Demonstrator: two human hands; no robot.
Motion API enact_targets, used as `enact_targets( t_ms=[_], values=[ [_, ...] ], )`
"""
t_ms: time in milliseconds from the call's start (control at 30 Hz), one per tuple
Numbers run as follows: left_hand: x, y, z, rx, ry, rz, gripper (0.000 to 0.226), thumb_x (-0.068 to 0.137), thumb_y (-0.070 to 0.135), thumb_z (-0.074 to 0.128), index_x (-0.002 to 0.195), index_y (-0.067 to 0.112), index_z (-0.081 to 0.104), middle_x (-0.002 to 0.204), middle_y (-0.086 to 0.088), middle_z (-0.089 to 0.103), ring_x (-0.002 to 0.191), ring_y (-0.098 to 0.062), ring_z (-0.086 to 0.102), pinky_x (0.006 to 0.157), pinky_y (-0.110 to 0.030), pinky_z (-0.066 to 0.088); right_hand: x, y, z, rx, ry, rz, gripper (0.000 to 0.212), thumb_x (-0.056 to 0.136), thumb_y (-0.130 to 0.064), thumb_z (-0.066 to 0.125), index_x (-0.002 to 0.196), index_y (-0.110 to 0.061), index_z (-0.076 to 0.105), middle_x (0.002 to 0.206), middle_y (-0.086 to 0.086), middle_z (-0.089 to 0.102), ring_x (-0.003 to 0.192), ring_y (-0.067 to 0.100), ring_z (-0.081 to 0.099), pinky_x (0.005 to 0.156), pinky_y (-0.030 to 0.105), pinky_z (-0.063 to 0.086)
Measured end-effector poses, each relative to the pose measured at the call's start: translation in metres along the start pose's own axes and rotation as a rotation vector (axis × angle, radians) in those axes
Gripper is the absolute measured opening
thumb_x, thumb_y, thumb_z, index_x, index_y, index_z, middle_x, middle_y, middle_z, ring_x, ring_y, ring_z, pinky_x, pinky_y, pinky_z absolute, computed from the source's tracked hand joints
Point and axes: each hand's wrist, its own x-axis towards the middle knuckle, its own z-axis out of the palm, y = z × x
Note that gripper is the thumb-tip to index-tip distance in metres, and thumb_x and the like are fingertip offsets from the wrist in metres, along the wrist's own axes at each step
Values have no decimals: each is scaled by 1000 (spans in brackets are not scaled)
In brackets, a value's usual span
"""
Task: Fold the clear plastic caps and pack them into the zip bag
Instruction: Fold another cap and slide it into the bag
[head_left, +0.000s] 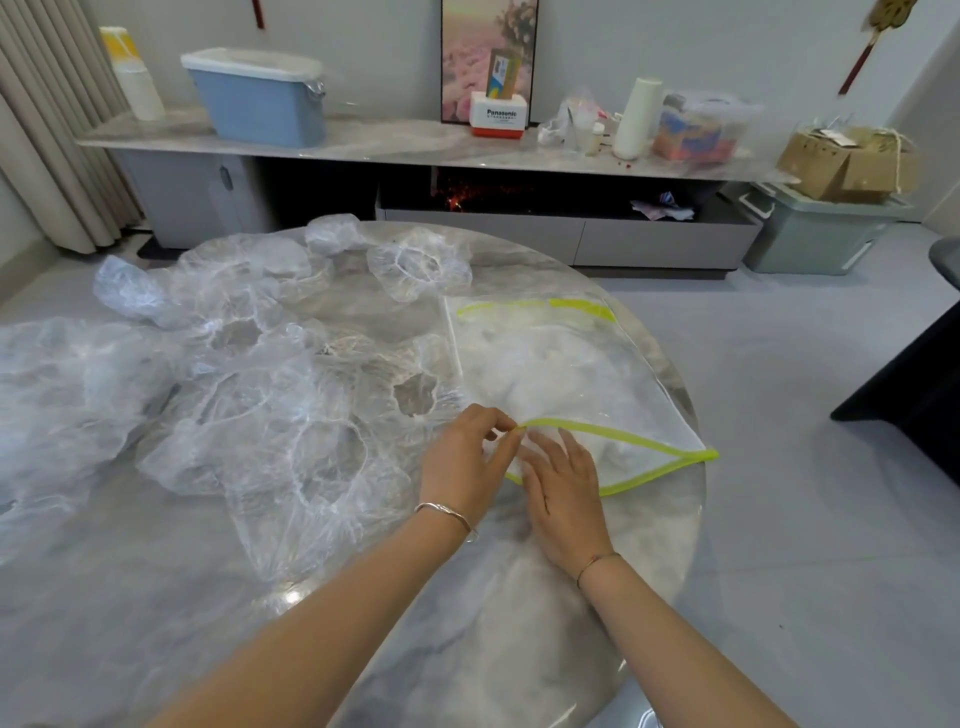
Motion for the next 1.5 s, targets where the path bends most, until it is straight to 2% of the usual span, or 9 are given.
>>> enact_targets(
  t_ms=[133, 300, 467, 633, 867, 1133, 1233, 1367, 1500],
  values=[
    [-11, -10, 2, 207, -96, 211, 28, 90, 46, 48, 88, 26, 67, 93, 12, 62, 86, -5, 53, 66, -18, 40, 15, 2, -5, -97, -285, 58, 84, 76, -52, -15, 146, -37, 29, 157, -7, 19, 147, 23, -6, 115, 37, -13],
    [-18, -19, 4, 239, -171, 219, 39, 89, 46, 39, 104, 26, 70, 106, 8, 66, 99, -15, 59, 80, -30, 51, 27, 3, -7, -77, -353, 70, 88, 66, -58, -10, 148, -42, 16, 159, -9, 0, 145, 28, -16, 116, 47, -7],
    [-25, -24, -32, 381, -256, 239, 55, 89, 51, 30, 129, 22, 54, 131, 0, 55, 122, -23, 48, 103, -35, 34, 5, 0, -20, -94, -318, -21, 82, 77, -62, -13, 148, -38, 19, 159, -9, 7, 147, 20, -6, 118, 37, 0],
    [-48, -47, -97, 768, -412, 15, 106, 63, 82, -9, 150, 24, 5, 158, -1, 2, 145, -26, 5, 116, -41, 2, -39, -8, -42, -149, -389, -100, 103, 65, -76, -29, 149, -35, 16, 158, -13, 8, 147, 13, -1, 116, 29, 0],
    [-86, -57, -139, 798, -737, -112, 140, 26, 88, -34, 149, 37, 8, 158, 8, -2, 145, -16, -4, 115, -38, -6, -66, -42, -60, -41, -436, -237, 69, 88, -60, 19, 149, -28, 21, 151, -21, 4, 144, 5, 3, 111, 13, -2],
    [-130, -44, -145, 536, -766, 111, 75, 76, 69, 31, 144, 38, 25, 149, 12, 30, 138, -10, 24, 115, -27, 8, -71, -75, -36, 45, -471, -347, 67, 84, -31, 61, 145, -29, 32, 154, -8, 20, 143, 10, 14, 111, 13, 2],
    [-138, -45, -147, 546, -722, 135, 82, 77, 63, 55, 145, 30, 23, 149, 10, 26, 137, -10, 23, 113, -22, 7, -70, -88, -22, -35, -474, -452, 54, 85, -34, 50, 138, -28, 46, 152, -4, 30, 142, 16, 22, 112, 24, 3],
    [-146, -56, -156, 650, -801, 109, 93, 78, 63, 54, 150, 27, 6, 157, 10, 1, 144, -10, 0, 115, -26, -4, -72, -88, -10, -117, -418, -501, 38, 81, -44, 43, 109, -33, 67, 118, -11, 63, 116, 16, 59, 107, 27, 23],
    [-148, -53, -158, 579, -732, 126, 70, 87, 32, 50, 147, 22, 16, 153, 5, 22, 140, -11, 21, 113, -21, 16, -75, -78, -8, -88, -445, -579, 52, 83, -59, 48, 128, -33, 55, 133, -12, 54, 132, 13, 42, 111, 35, 14]
  ],
)
